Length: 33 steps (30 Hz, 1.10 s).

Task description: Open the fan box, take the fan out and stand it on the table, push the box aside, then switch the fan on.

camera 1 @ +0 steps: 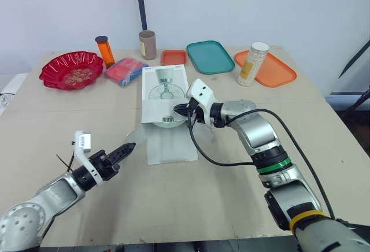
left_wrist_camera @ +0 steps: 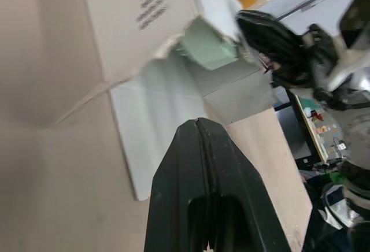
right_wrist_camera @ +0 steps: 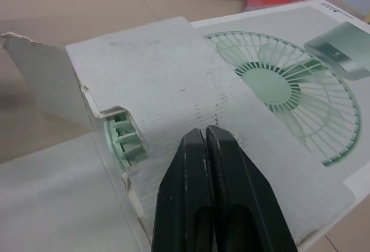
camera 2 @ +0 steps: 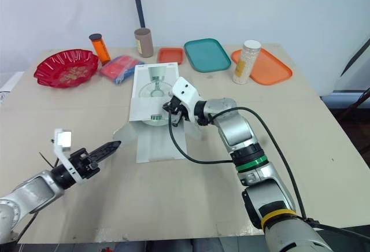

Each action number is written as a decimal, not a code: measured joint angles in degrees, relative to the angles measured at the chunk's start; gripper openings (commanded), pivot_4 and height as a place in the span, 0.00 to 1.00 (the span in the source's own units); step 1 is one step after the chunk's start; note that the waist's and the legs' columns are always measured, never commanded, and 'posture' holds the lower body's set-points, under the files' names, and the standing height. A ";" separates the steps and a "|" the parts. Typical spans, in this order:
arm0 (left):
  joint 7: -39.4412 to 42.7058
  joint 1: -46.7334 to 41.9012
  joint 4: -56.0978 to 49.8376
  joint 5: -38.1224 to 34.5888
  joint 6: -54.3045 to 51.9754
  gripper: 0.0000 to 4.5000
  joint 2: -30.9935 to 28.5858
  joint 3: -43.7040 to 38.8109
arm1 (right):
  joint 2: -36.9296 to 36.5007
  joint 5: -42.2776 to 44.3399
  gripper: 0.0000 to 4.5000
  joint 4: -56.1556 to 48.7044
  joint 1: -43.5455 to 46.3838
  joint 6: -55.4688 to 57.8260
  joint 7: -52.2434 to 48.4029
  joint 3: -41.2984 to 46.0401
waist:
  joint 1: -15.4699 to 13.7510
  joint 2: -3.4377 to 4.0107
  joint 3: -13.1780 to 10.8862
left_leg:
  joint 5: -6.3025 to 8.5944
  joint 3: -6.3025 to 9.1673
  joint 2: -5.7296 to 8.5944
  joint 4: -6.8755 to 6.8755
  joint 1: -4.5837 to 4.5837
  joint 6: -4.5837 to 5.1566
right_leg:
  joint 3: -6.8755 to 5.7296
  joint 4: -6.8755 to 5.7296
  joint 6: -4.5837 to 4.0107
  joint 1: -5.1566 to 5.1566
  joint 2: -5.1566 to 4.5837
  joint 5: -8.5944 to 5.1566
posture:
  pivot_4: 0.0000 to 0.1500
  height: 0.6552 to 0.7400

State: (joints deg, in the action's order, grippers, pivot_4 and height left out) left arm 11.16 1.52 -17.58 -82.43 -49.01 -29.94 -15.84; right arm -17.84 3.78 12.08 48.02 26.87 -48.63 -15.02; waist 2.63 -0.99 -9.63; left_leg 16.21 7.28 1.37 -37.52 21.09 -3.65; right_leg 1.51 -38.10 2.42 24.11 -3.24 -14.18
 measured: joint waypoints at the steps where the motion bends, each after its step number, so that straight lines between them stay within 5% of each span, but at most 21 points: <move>1: 0.20 -0.18 0.22 0.27 0.07 0.00 0.03 0.13 | 0.01 0.00 0.02 0.00 0.00 0.00 0.00 0.00 | 0.00 0.00 0.00 | 0.00 0.00 0.00 0.00 0.00 0.00 | 0.00 0.00 0.00 0.00 0.00 0.00 | 1.00 1.00; 12: -1.02 -9.92 4.90 11.15 1.79 0.00 7.44 4.73 | -0.36 -0.07 0.02 0.03 0.16 0.01 0.10 0.01 | -0.01 -0.01 0.00 | -0.03 0.01 0.01 0.01 0.01 -0.06 | 0.00 0.00 0.01 0.02 -0.04 0.01 | 1.00 1.00; 33: -7.96 -12.67 5.73 15.70 2.69 0.00 15.93 2.74 | -0.13 0.21 0.02 -0.69 0.11 0.67 0.89 0.02 | 0.02 -0.01 0.01 | -0.05 0.01 0.00 0.01 0.03 -0.09 | 0.01 0.00 0.01 0.03 -0.03 0.01 | 1.00 1.00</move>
State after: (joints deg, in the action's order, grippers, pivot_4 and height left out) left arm 3.20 -11.15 -11.84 -66.74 -46.32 -14.01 -13.10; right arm -17.97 3.98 11.38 48.13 27.54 -47.74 -15.01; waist 2.64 -1.00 -9.62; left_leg 16.16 7.29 1.37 -37.51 21.11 -3.74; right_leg 1.52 -38.10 2.43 24.15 -3.27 -14.17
